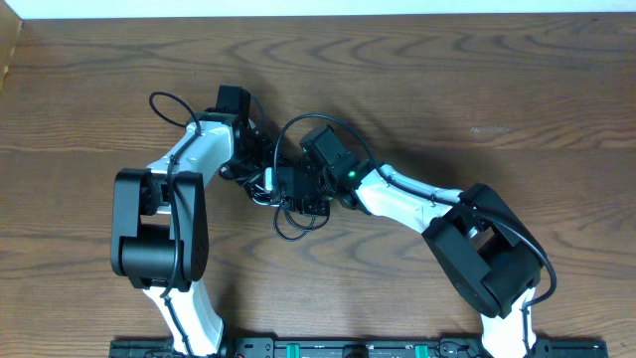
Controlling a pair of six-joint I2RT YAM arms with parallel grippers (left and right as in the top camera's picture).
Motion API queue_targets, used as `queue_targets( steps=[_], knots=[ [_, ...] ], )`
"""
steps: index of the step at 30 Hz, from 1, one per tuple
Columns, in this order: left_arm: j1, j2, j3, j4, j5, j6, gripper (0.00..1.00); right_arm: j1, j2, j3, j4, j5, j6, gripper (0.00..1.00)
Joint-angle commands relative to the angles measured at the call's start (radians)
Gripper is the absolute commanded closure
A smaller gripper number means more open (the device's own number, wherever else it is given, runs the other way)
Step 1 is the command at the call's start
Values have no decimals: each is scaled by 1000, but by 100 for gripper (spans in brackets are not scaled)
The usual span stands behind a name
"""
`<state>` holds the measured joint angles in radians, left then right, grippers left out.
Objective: Untangle cables
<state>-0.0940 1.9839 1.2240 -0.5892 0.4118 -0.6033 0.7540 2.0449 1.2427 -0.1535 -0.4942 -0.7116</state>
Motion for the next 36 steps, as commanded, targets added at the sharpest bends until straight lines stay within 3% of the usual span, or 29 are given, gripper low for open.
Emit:
queue_targets(
  steps=[1,18,36],
  knots=[
    [8,68,-42,-11,-136,-9,92,7,11,5,9,45,6,59],
    [8,68,-42,-6,-137,-8,92,7,18,5,0,67,-26,57],
    [8,68,-42,-7,-141,-8,92,7,19,5,0,121,1,62]
  ],
)
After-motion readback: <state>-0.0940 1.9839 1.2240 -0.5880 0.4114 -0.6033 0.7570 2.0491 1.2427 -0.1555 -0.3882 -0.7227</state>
